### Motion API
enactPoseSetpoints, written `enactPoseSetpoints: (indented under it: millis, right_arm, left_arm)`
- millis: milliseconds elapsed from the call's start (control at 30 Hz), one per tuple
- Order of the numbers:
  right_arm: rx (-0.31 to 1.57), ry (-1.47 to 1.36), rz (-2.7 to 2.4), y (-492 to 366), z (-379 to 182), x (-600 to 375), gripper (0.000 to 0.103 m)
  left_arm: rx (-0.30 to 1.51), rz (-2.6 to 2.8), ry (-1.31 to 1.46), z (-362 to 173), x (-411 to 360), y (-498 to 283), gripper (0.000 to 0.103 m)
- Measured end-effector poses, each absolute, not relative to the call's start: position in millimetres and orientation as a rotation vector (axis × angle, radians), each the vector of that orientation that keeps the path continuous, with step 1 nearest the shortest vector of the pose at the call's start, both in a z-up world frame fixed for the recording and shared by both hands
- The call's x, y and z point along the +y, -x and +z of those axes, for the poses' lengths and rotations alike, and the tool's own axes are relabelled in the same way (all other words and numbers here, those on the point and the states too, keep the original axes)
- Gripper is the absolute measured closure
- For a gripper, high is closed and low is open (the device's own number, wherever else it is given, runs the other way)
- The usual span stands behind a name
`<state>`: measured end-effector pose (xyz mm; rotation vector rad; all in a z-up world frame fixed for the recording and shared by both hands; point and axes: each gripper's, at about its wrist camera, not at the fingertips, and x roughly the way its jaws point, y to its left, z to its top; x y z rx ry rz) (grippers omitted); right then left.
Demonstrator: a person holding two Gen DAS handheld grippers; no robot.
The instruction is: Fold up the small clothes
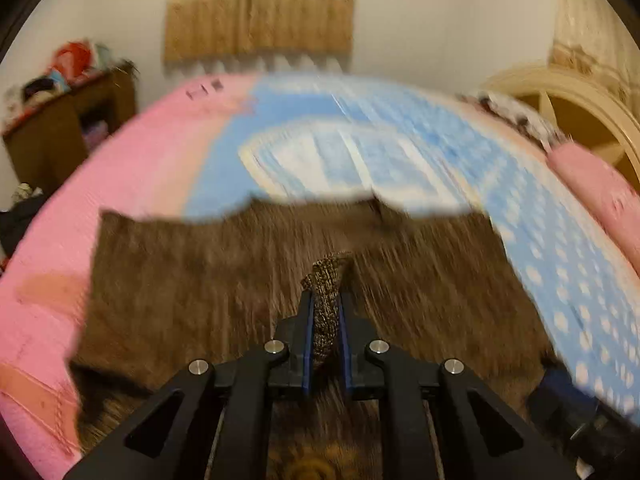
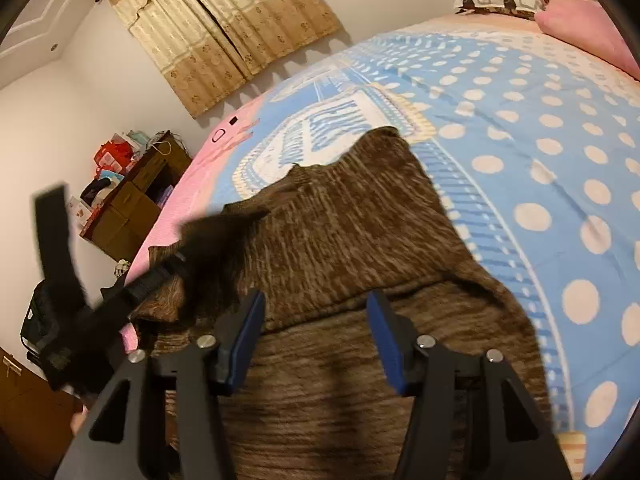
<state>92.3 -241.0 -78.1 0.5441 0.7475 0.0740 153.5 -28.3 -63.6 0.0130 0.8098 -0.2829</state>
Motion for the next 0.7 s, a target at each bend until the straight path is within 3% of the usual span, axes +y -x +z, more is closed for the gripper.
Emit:
enactPoseSetpoints:
  millis: [67,167,233,267,300,400,600,700]
  right_arm:
    - [0.733,-0.545,0.068,-88,-77,-244,0.022]
    - [0.725,-0.551,0.084,-91,-76,-242,0.021]
    - [0.728,-0.544,0.121,-95,-73,-236,0.022]
    - [0.730,-0.538,0.143,-100,-71,-231,0.022]
    - [0.729,-0.534,0.159,-103,-69,-228,0.022]
    - [0.740,-0.497,0.229,-131,-65,-205,0.024]
    - [0.893,-0.446,0.186,-183,-96,-169,0.030]
    - [0.884,-0.344,0.164,-182,-103,-144,0.048]
  left_arm:
    - [0.836,-0.293,-0.059,-64,-19,-140,0.091]
    - [0.841,-0.327,0.000,-56,18,-109,0.086]
    - [0.835,-0.304,0.065,-52,44,-93,0.067]
    - [0.813,-0.274,0.094,-51,57,-84,0.049]
    - [0.774,-0.230,0.117,-49,70,-75,0.038]
    - [0.680,-0.090,0.153,-50,103,-59,0.037]
    - [0.784,-0.009,0.156,-80,122,-67,0.037]
    - [0.829,-0.003,0.193,-94,125,-71,0.037]
